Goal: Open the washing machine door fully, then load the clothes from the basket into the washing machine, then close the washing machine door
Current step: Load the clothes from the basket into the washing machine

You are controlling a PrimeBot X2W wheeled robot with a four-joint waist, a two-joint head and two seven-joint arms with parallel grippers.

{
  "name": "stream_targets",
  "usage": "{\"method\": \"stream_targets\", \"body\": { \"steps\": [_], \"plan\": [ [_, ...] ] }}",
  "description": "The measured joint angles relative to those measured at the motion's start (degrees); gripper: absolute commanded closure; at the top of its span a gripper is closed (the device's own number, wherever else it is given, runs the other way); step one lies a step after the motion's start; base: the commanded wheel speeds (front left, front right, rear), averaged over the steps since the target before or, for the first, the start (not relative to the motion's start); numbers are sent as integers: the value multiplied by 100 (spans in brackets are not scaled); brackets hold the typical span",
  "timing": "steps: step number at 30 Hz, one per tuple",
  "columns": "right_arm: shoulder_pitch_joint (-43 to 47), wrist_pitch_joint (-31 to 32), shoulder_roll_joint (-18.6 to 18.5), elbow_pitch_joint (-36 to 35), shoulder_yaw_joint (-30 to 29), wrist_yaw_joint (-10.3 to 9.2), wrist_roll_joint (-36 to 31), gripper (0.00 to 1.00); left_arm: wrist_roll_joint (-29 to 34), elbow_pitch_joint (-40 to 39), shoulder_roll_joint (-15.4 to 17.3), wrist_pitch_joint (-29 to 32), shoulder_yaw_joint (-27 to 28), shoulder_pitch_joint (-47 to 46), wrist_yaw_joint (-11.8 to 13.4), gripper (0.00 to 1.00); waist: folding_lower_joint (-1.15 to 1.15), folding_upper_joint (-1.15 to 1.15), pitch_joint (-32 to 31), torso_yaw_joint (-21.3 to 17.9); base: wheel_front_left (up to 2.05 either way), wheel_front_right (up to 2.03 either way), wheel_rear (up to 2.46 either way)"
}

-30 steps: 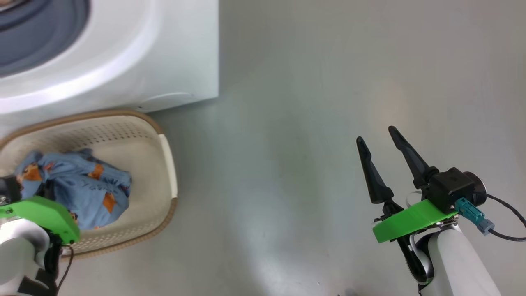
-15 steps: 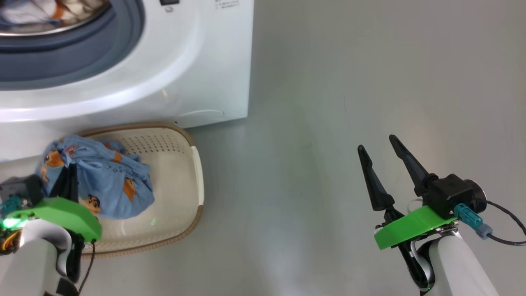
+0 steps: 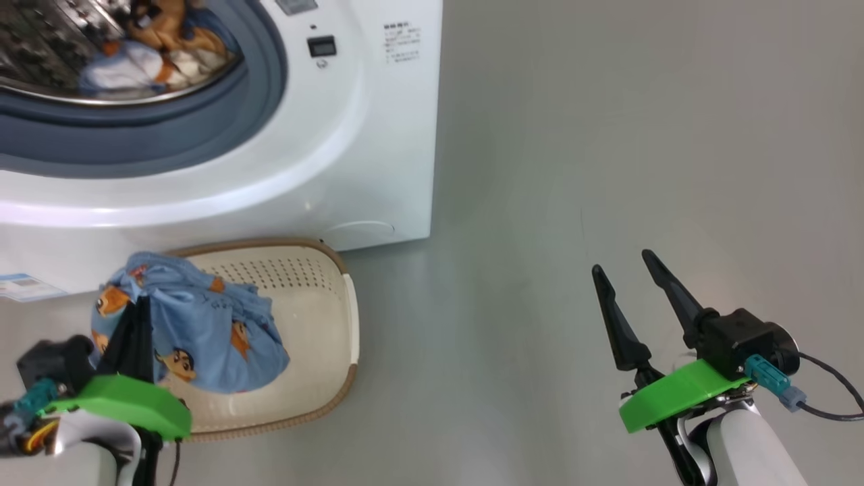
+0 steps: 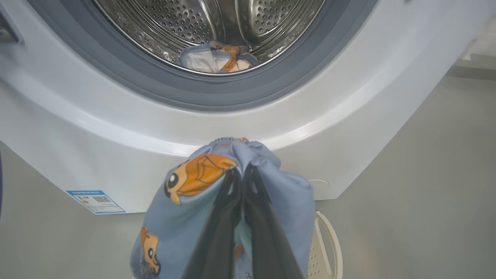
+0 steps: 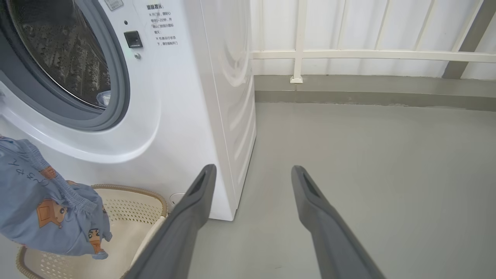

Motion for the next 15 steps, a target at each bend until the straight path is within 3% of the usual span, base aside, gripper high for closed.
{"method": "stream_targets", "body": {
  "steps": [15],
  "plan": [
    [277, 0, 14, 94, -29, 0, 8, 0, 107, -828, -409, 0, 244, 1074, 5, 100, 0, 0, -661, 201, 0, 0, 0]
  ]
}}
